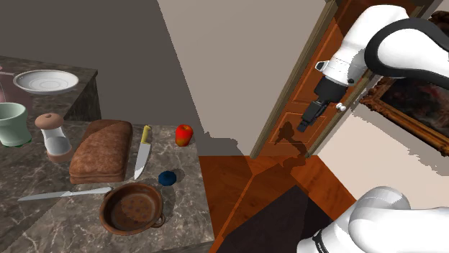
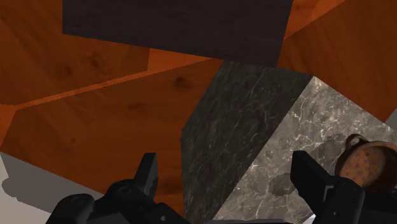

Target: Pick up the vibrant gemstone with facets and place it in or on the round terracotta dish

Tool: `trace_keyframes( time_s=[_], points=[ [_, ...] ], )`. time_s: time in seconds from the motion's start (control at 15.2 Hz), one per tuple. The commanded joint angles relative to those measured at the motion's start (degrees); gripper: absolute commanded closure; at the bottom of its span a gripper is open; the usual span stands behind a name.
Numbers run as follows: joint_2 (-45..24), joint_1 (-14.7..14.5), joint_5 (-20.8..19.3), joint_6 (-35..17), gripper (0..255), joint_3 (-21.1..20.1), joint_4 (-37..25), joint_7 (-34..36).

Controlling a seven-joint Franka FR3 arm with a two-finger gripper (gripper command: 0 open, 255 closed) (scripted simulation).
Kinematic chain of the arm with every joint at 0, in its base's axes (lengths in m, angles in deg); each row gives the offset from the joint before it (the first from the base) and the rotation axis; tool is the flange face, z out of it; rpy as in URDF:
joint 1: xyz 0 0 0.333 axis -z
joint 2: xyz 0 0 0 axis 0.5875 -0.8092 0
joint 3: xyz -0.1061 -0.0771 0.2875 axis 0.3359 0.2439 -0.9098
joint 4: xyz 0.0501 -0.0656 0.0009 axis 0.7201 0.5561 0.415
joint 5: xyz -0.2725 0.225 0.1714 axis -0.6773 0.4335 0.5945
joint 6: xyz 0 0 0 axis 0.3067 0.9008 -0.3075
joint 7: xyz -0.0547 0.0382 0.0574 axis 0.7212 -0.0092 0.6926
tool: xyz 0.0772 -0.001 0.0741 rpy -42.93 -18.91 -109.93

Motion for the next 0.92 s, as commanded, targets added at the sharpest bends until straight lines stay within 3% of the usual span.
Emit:
trace_keyframes(
  time_s=[0.0,0.86],
  points=[
    [0.0,0.0,0.0,0.0,0,0.0,0.0,0.0],
    [-16.5,-2.8,5.2,-21.1,0,-13.2,3.2,11.3]
  ],
)
